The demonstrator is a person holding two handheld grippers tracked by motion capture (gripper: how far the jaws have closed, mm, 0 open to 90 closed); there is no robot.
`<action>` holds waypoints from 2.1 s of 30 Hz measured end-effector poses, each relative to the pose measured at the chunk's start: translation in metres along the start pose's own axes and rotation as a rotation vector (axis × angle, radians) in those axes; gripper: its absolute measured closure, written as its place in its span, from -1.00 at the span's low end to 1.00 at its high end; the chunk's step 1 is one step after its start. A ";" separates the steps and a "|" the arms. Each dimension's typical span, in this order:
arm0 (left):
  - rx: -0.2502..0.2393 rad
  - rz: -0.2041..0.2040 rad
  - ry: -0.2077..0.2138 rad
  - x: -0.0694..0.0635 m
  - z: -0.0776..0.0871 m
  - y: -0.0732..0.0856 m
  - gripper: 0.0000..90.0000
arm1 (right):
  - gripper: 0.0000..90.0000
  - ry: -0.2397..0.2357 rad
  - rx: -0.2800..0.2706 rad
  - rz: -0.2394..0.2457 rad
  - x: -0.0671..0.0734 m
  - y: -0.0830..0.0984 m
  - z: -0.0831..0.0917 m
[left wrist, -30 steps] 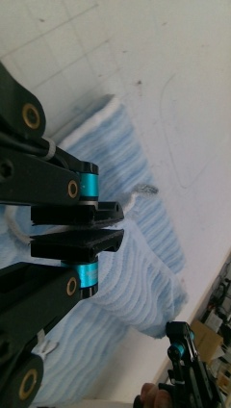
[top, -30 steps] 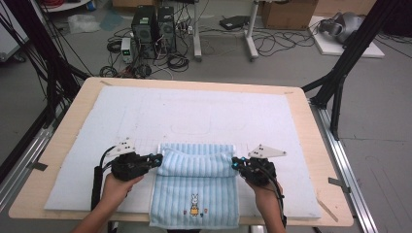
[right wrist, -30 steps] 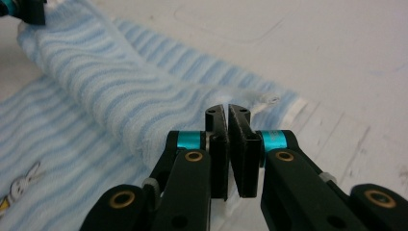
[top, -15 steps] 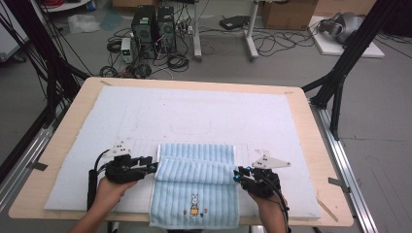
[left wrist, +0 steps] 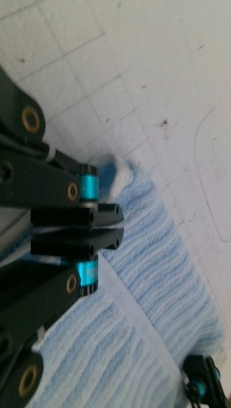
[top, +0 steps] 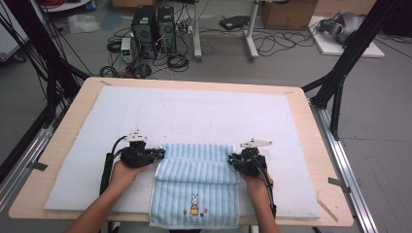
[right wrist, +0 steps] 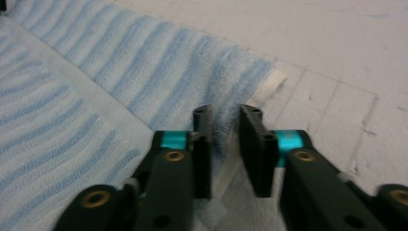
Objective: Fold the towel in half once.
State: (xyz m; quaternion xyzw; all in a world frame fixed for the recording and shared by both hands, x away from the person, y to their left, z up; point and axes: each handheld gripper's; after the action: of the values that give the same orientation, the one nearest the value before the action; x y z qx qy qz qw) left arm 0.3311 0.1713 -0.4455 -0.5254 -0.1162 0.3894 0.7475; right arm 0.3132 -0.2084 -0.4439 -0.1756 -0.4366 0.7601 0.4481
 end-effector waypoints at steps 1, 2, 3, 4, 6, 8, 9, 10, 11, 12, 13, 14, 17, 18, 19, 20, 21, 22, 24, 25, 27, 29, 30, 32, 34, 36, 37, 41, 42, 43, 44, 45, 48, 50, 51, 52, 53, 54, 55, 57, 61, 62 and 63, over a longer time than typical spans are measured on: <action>-0.008 -0.007 -0.004 0.001 0.000 -0.001 0.98 | 0.89 -0.010 -0.008 0.018 0.000 -0.001 0.000; -0.023 -0.004 -0.017 0.002 0.000 -0.002 0.99 | 0.90 -0.004 -0.011 0.033 0.001 -0.002 0.001; -0.034 -0.003 -0.034 0.004 0.000 -0.003 0.99 | 0.90 0.000 -0.017 0.037 0.001 -0.004 0.001; -0.045 0.003 -0.055 0.007 0.000 -0.004 0.99 | 0.90 0.006 -0.031 0.047 0.001 -0.005 0.002; -0.056 0.015 -0.081 0.012 0.000 -0.006 0.99 | 0.90 0.007 -0.048 0.042 -0.001 -0.007 0.001; -0.055 0.039 -0.083 0.015 -0.001 -0.006 0.99 | 0.90 0.005 -0.040 0.033 -0.003 -0.007 -0.002; -0.043 0.061 -0.075 0.015 0.000 -0.006 0.99 | 0.89 -0.001 -0.031 0.029 -0.003 -0.007 -0.003; -0.036 0.081 -0.061 0.015 0.001 -0.006 0.85 | 0.88 0.001 -0.027 0.038 -0.002 -0.007 -0.003; -0.028 0.092 -0.047 0.014 0.003 -0.006 0.68 | 0.87 0.003 -0.020 0.051 -0.001 -0.007 -0.002; -0.026 0.092 -0.040 0.012 0.005 -0.006 0.58 | 0.87 0.002 -0.016 0.061 0.000 -0.008 -0.001; -0.028 0.091 -0.033 0.010 0.007 -0.005 0.50 | 0.87 0.002 -0.017 0.064 0.000 -0.008 0.000; -0.023 0.083 -0.029 0.009 0.008 -0.004 0.48 | 0.87 -0.007 -0.017 0.068 0.000 -0.008 0.000; 0.005 0.070 -0.033 0.006 0.006 0.001 0.28 | 0.86 -0.013 -0.016 0.068 0.000 -0.009 0.000; 0.014 0.054 -0.048 0.005 0.005 0.003 0.25 | 0.85 -0.015 -0.014 0.068 -0.001 -0.009 -0.001; 0.018 0.040 -0.060 0.005 0.003 0.004 0.23 | 0.85 -0.014 -0.009 0.064 -0.001 -0.009 -0.001; 0.011 0.032 -0.058 0.004 0.001 0.004 0.25 | 0.85 -0.015 -0.007 0.068 -0.001 -0.009 -0.002; 0.006 0.010 -0.057 0.002 0.001 0.004 0.35 | 0.85 -0.013 -0.004 0.069 0.000 -0.009 -0.002; 0.009 -0.023 -0.059 -0.001 0.000 0.004 0.46 | 0.85 -0.015 -0.005 0.069 0.000 -0.009 -0.002; 0.016 -0.076 -0.056 -0.004 -0.002 0.005 0.73 | 0.83 -0.017 -0.007 0.076 0.000 -0.009 -0.002; 0.012 -0.086 -0.059 -0.006 -0.003 0.005 0.88 | 0.83 -0.017 -0.005 0.074 0.001 -0.009 -0.002; 0.000 -0.088 -0.061 -0.005 -0.004 0.005 0.94 | 0.83 -0.018 -0.004 0.071 0.001 -0.008 -0.002; -0.036 -0.048 -0.062 -0.002 -0.002 0.003 0.94 | 0.83 -0.019 -0.014 0.063 0.001 -0.009 -0.001; -0.050 -0.027 -0.065 0.001 -0.001 0.002 0.94 | 0.83 -0.019 -0.019 0.063 0.001 -0.009 -0.001; -0.066 0.005 -0.073 0.006 -0.001 0.000 0.94 | 0.84 -0.001 -0.038 0.069 0.001 -0.010 0.000; -0.073 0.023 -0.091 0.011 -0.003 0.000 0.94 | 0.85 0.010 -0.051 0.061 0.000 -0.010 -0.001; -0.065 0.047 -0.111 0.014 -0.004 0.001 0.89 | 0.84 0.008 -0.052 0.065 -0.001 -0.010 -0.004; -0.070 0.055 -0.114 0.015 -0.004 0.000 0.79 | 0.78 0.013 -0.046 0.063 0.000 -0.010 -0.005; -0.030 0.069 -0.117 0.015 -0.002 0.001 0.25 | 0.39 0.038 -0.065 0.031 -0.003 -0.010 -0.002; -0.016 0.070 -0.113 0.015 -0.003 0.002 0.17 | 0.30 0.045 -0.069 0.011 -0.004 -0.010 -0.001; -0.005 0.063 -0.106 0.014 -0.003 0.003 0.15 | 0.23 0.050 -0.070 -0.002 -0.006 -0.009 -0.001; -0.005 0.055 -0.110 0.014 -0.003 0.002 0.14 | 0.17 0.051 -0.062 -0.014 -0.008 -0.009 -0.002; -0.008 0.055 -0.107 0.013 -0.004 0.002 0.15 | 0.12 0.053 -0.044 -0.012 -0.009 -0.008 -0.004; -0.001 0.026 -0.080 0.010 -0.005 0.003 0.33 | 0.11 0.062 -0.011 0.019 -0.005 -0.005 -0.011; 0.017 -0.020 -0.072 0.007 -0.007 0.003 0.57 | 0.31 0.052 -0.001 0.062 -0.002 -0.006 -0.011; 0.022 -0.030 -0.070 0.005 -0.008 0.003 0.70 | 0.46 0.040 0.003 0.070 -0.001 -0.006 -0.011; 0.022 -0.028 -0.069 0.005 -0.008 0.003 0.77 | 0.59 0.025 0.008 0.072 0.000 -0.007 -0.012; 0.022 -0.019 -0.067 0.005 -0.009 0.003 0.85 | 0.72 0.008 0.012 0.069 0.001 -0.007 -0.012; 0.024 -0.010 -0.062 0.007 -0.008 0.002 0.88 | 0.83 -0.014 0.011 0.059 0.000 -0.007 -0.012; 0.017 0.012 -0.060 0.008 -0.008 0.002 0.91 | 0.85 -0.027 0.010 0.048 -0.001 -0.007 -0.012; -0.001 0.044 -0.061 0.011 -0.007 0.001 0.92 | 0.88 -0.032 0.006 0.047 -0.001 -0.007 -0.012; -0.027 0.050 -0.063 0.016 -0.010 -0.006 0.92 | 0.88 -0.014 -0.027 0.068 -0.001 -0.011 -0.013; -0.038 0.055 -0.061 0.019 -0.011 -0.008 0.92 | 0.88 -0.009 -0.037 0.066 -0.002 -0.013 -0.013; -0.039 0.065 -0.059 0.022 -0.012 -0.011 0.92 | 0.88 -0.007 -0.043 0.064 -0.003 -0.015 -0.013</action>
State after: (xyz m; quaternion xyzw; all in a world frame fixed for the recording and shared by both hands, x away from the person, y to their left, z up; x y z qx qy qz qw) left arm 0.3578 0.1766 -0.4456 -0.5315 -0.1287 0.4263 0.7206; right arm 0.3313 -0.2007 -0.4395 -0.1966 -0.4487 0.7648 0.4184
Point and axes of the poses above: each handheld gripper's, and its own axes: z roughly backward along the jaws, y roughly out of its underside, x roughly to its left, and after that the axes turned 9 degrees about -x, right-handed
